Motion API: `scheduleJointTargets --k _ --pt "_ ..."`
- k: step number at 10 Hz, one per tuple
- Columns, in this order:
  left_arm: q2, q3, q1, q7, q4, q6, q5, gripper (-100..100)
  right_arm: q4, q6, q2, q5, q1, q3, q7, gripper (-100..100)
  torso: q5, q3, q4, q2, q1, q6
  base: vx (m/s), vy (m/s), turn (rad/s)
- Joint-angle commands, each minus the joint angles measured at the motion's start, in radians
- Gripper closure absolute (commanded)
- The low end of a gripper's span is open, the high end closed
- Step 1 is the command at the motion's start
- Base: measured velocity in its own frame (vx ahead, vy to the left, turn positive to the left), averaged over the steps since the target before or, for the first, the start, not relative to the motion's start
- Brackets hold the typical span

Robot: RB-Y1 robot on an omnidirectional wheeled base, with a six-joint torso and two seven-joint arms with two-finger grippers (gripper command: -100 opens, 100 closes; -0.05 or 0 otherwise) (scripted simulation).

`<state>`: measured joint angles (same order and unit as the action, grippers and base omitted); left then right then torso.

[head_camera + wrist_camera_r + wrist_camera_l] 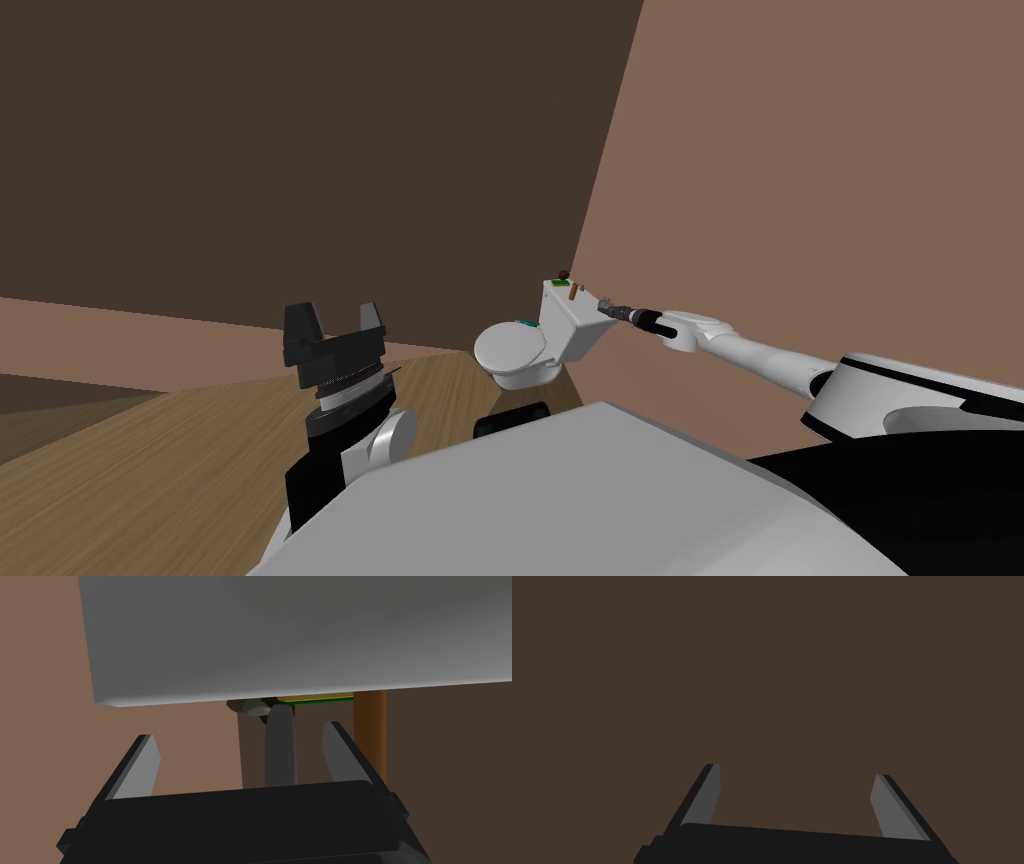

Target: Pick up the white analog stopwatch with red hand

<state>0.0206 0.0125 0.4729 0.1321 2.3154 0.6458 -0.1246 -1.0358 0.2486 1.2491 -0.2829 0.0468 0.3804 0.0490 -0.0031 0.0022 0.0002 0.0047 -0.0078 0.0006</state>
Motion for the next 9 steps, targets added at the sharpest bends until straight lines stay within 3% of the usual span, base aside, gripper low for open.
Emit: scheduleJointTargets --k 1,2,3,4,5,6,9 --pt "0.000 0.000 0.000 0.000 0.000 0.000 0.000 0 0.012 -0.017 0.000 -0.005 0.050 0.047 0.013 -100 0.000 0.000 0.000 0.000 0.000 0.000 -0.086 -0.038 0.025" --pt "0.000 0.000 0.000 0.000 0.000 0.000 0.000 0 0.012 -0.017 0.000 -0.005 0.063 0.047 0.013 -100 0.000 0.000 0.000 -0.001 0.001 0.000 -0.031 -0.007 -0.002" --pt "0.000 0.000 0.000 0.000 0.000 0.000 0.000 0 0.019 -0.057 0.002 -0.015 0.100 0.095 0.038 -100 0.000 -0.002 -0.001 -0.003 0.002 0.000 -0.066 -0.026 0.042" --pt "0.000 0.000 0.000 0.000 0.000 0.000 0.000 0 0.019 -0.057 0.002 -0.015 0.129 0.108 0.038 -100 0.000 -0.002 -0.001 -0.003 0.002 0.000 -0.074 -0.027 0.028" --pt "0.000 0.000 0.000 0.000 0.000 0.000 0.000 0 0.017 -0.052 0.003 -0.014 0.111 0.096 0.036 -100 0.000 -0.001 0.000 -0.002 0.002 0.000 -0.027 -0.009 0.005" --pt "0.000 0.000 0.000 0.000 0.000 0.000 0.000 0 0.018 -0.053 0.003 -0.014 0.114 0.099 0.037 100 0.000 -0.002 -0.001 -0.004 0.002 0.000 0.000 0.000 0.000" --pt "0.000 0.000 0.000 0.000 0.000 0.000 0.000 0 0.017 -0.052 0.003 -0.013 0.114 0.098 0.037 100 0.001 -0.004 -0.002 -0.006 0.003 0.001 -0.001 0.001 0.001"
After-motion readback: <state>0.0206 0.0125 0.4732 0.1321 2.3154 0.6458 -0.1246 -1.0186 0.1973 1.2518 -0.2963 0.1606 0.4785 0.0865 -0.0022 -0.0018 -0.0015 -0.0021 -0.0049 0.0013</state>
